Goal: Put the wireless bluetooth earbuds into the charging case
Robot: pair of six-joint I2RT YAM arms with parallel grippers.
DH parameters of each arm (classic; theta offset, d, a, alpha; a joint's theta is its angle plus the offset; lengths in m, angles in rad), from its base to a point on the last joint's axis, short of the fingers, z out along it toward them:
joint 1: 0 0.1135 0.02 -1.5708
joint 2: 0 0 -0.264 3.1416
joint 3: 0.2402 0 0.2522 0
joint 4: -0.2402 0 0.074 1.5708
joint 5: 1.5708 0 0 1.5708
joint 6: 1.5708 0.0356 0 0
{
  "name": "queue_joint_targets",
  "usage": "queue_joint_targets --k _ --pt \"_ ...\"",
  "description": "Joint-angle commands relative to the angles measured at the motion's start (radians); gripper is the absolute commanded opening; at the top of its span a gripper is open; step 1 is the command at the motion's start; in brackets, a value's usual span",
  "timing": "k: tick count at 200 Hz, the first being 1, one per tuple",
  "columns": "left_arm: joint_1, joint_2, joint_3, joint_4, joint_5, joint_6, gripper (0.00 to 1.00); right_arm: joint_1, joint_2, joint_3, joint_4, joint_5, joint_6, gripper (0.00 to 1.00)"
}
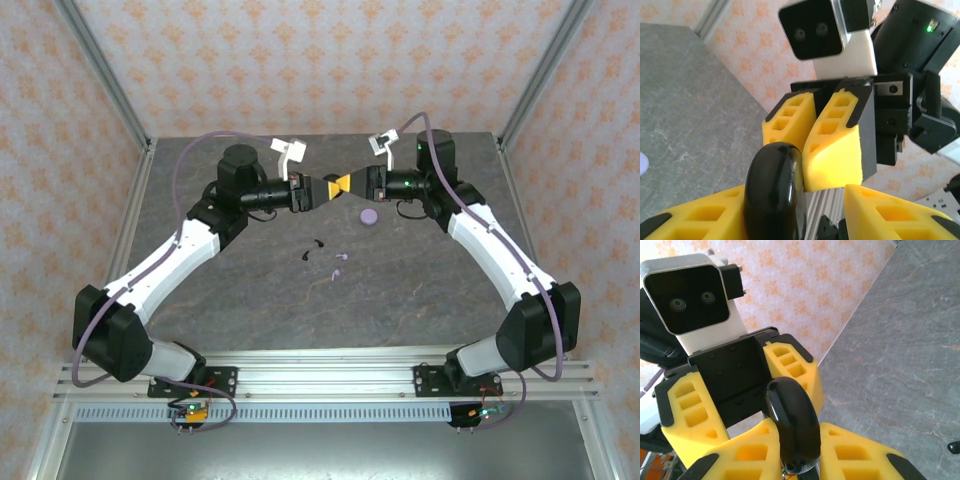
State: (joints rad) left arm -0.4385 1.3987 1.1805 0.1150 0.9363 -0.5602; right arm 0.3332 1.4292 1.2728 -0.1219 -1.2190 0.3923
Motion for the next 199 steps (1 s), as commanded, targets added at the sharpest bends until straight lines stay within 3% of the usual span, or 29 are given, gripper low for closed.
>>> queue_joint_targets --k 1,74,121,199 --pt "-0.003 -0.04 -0.039 0.096 -0.082 -0.049 0.48 0.001 -0.034 -0.025 0.135 0.048 0.095 0.2" --pt "-0.009 -0.031 -0.071 0.178 -0.106 -0.108 0.45 0.001 -0.062 -0.075 0.221 0.076 0.173 0.2" --pt "-0.018 -0.01 -0.062 0.182 -0.107 -0.116 0.38 0.001 -0.072 -0.081 0.221 0.075 0.178 0.2" --pt "-0.026 0.008 -0.038 0.164 -0.106 -0.112 0.36 0.012 -0.079 -0.077 0.18 0.065 0.142 0.2"
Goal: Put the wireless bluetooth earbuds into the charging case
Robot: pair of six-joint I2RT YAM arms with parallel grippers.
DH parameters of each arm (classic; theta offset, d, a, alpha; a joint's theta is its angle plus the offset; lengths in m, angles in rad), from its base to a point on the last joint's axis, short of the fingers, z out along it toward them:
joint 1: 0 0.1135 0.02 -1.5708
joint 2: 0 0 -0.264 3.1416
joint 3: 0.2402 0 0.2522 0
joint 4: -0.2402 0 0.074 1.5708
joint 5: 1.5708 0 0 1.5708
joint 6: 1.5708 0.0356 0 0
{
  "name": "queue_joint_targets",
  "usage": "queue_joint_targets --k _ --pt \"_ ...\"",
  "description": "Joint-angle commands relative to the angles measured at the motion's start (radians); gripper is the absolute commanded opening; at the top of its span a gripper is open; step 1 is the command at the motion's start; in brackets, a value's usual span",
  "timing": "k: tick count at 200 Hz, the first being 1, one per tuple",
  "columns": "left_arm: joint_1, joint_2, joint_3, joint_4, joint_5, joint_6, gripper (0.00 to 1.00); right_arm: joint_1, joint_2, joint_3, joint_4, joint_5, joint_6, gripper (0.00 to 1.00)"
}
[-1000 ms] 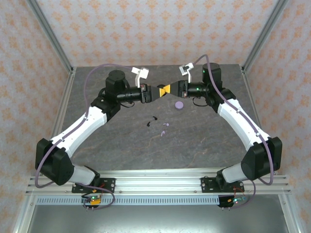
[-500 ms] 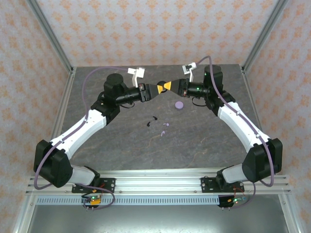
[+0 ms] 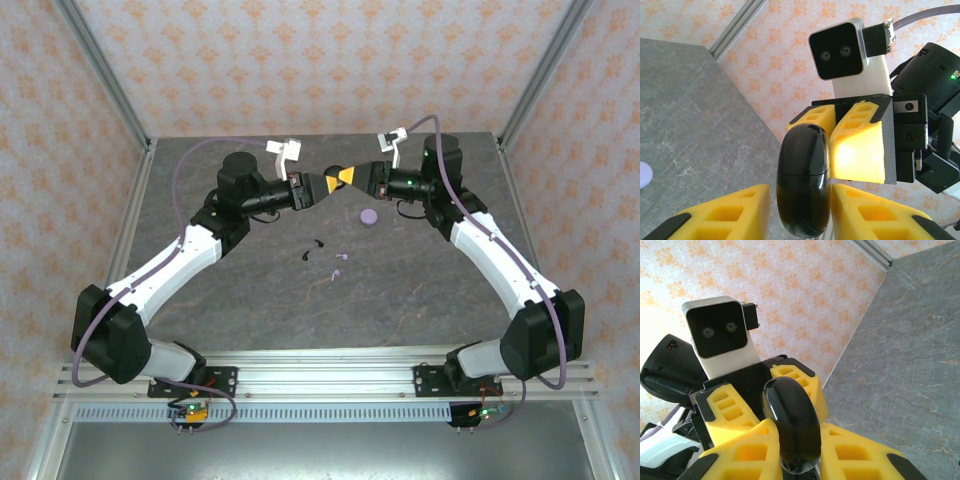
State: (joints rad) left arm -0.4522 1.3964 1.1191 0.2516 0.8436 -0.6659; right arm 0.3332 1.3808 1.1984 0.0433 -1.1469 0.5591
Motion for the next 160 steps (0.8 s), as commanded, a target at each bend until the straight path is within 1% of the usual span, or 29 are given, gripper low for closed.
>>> queue_joint_targets --k 1,60,91,109,124,137,149,154,160 --pt "-0.012 0.01 0.023 0.028 -0.014 -0.006 0.36 0.012 -0.031 -0.003 0.013 -0.007 -0.026 0.2" --pt "-0.017 0.014 0.03 0.023 -0.011 -0.003 0.36 0.026 -0.032 0.001 -0.019 -0.011 -0.059 0.2" --pt "-0.019 0.015 0.028 0.02 -0.01 0.003 0.25 0.026 -0.037 0.003 -0.031 -0.01 -0.067 0.2" --pt "-0.02 0.015 0.028 0.015 -0.013 0.008 0.24 0.028 -0.036 0.008 -0.044 -0.017 -0.078 0.2" --pt "-0.021 0.015 0.032 0.004 -0.014 0.019 0.19 0.033 -0.038 0.014 -0.072 -0.02 -0.102 0.21" --pt "-0.026 0.018 0.042 -0.032 -0.017 0.044 0.13 0.036 -0.042 0.026 -0.117 -0.017 -0.142 0.24" --pt "-0.03 0.02 0.058 -0.078 -0.018 0.08 0.11 0.036 -0.046 0.041 -0.182 -0.002 -0.184 0.28" --pt "-0.032 0.021 0.061 -0.092 -0.02 0.093 0.12 0.036 -0.05 0.048 -0.214 0.013 -0.205 0.31" --pt "-0.031 0.02 0.061 -0.1 -0.023 0.107 0.12 0.036 -0.059 0.057 -0.259 0.043 -0.233 0.39"
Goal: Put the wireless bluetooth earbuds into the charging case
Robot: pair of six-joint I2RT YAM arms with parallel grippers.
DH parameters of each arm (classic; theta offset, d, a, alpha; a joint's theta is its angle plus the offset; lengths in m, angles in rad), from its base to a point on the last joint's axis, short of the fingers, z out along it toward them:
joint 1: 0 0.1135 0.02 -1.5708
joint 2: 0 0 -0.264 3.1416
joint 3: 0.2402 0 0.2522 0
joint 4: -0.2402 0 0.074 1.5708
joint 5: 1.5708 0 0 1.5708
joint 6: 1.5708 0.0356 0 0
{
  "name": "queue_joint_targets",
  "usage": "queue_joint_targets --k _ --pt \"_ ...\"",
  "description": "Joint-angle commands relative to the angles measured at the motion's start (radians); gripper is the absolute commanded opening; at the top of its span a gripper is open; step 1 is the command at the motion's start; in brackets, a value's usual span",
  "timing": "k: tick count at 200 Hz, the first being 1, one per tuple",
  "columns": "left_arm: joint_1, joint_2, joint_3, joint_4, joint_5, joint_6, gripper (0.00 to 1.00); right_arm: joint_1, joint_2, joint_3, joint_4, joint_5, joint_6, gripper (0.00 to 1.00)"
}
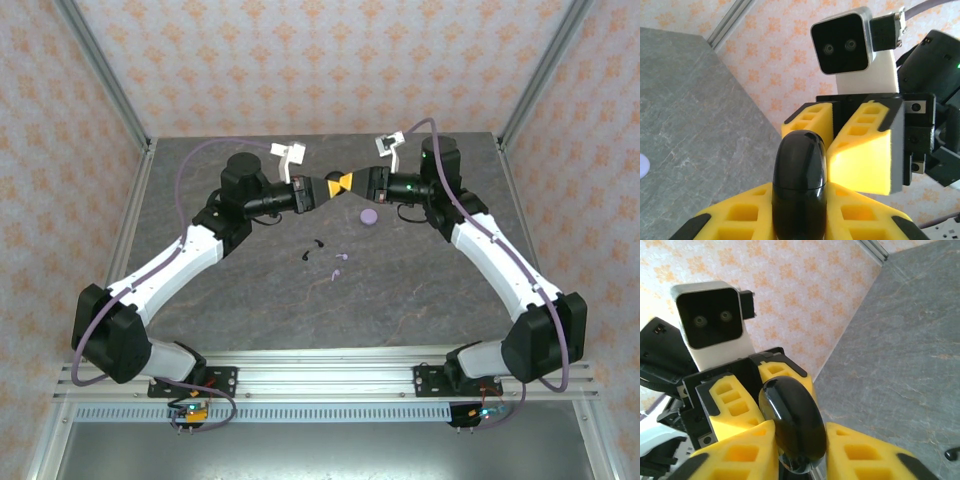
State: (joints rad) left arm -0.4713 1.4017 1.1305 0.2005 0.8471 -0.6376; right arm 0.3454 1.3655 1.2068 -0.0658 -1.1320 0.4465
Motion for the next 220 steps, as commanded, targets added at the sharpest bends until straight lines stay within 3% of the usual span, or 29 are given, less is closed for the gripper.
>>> queue_joint_targets --k 1,28,62,103,167,220 --pt "-0.012 0.015 0.049 -0.049 -0.028 0.081 0.12 0.024 -0.045 0.052 -0.153 0.037 -0.124 0.4" --pt "-0.026 -0.021 -0.017 -0.004 -0.104 0.169 0.12 0.024 -0.086 0.078 -0.273 0.172 -0.187 0.55" --pt "-0.039 -0.063 -0.146 0.193 -0.115 0.274 0.09 0.024 -0.108 0.131 -0.442 0.23 -0.293 0.59" --pt "-0.067 -0.076 -0.174 0.155 -0.095 0.478 0.08 0.026 -0.145 0.153 -0.542 0.245 -0.36 0.6" --pt "-0.086 -0.106 -0.326 0.445 -0.121 0.487 0.03 0.035 -0.169 0.169 -0.65 0.222 -0.442 0.61" --pt "-0.109 -0.103 -0.33 0.473 -0.108 0.484 0.03 0.05 -0.15 0.183 -0.668 0.219 -0.466 0.61"
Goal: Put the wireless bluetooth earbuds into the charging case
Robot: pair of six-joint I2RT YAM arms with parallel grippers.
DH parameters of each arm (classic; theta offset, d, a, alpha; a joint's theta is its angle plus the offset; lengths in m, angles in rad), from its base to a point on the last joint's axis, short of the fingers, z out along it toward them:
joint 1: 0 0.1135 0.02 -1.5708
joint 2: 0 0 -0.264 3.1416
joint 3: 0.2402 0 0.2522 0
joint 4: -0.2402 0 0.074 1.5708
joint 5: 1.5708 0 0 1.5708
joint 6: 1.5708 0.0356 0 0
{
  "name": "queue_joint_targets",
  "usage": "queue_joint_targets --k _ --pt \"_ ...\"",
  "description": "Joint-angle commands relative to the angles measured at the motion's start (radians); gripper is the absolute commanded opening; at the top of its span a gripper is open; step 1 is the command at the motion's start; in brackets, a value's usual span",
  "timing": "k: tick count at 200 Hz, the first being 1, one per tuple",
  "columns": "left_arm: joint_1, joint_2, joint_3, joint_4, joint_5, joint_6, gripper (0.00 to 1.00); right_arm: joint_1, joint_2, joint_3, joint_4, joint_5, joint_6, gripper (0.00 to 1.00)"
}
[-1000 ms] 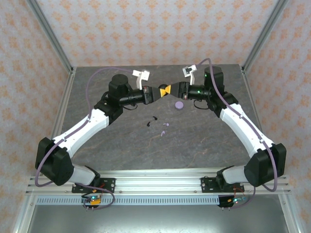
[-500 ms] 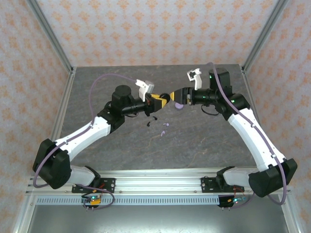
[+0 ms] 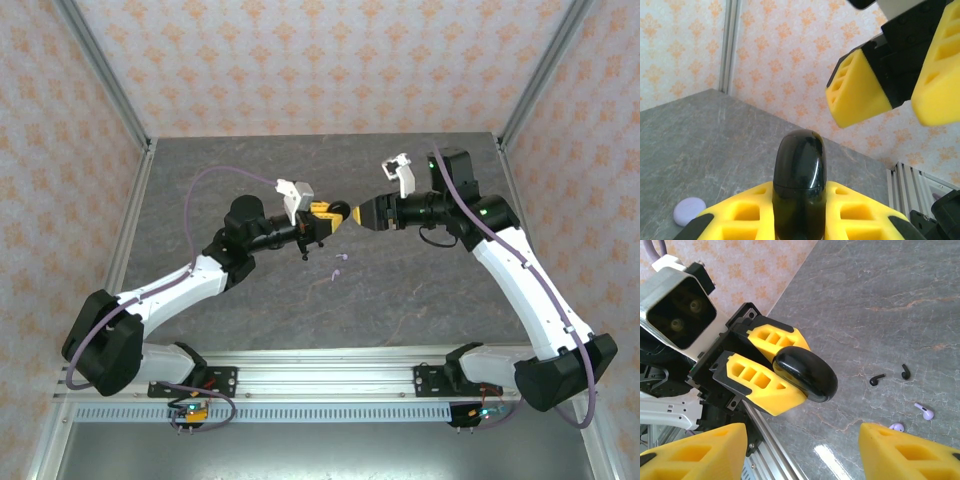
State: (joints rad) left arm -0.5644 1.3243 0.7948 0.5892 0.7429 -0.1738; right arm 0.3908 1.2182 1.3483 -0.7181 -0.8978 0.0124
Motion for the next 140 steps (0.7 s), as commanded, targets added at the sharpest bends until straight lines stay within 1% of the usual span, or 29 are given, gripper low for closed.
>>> queue_joint_targets --k 1,97,140 --pt "-0.017 -0.026 0.006 0.083 -0.003 0.02 0.03 0.006 -0.002 0.041 -0.016 -0.015 -0.032 0.61" --pt "-0.043 -0.029 0.041 0.043 0.009 0.018 0.03 0.033 0.058 0.067 -0.011 -0.001 -0.041 0.61" --pt "-0.047 -0.044 0.041 0.043 0.021 0.017 0.03 0.036 0.067 0.065 -0.013 0.084 -0.025 0.61"
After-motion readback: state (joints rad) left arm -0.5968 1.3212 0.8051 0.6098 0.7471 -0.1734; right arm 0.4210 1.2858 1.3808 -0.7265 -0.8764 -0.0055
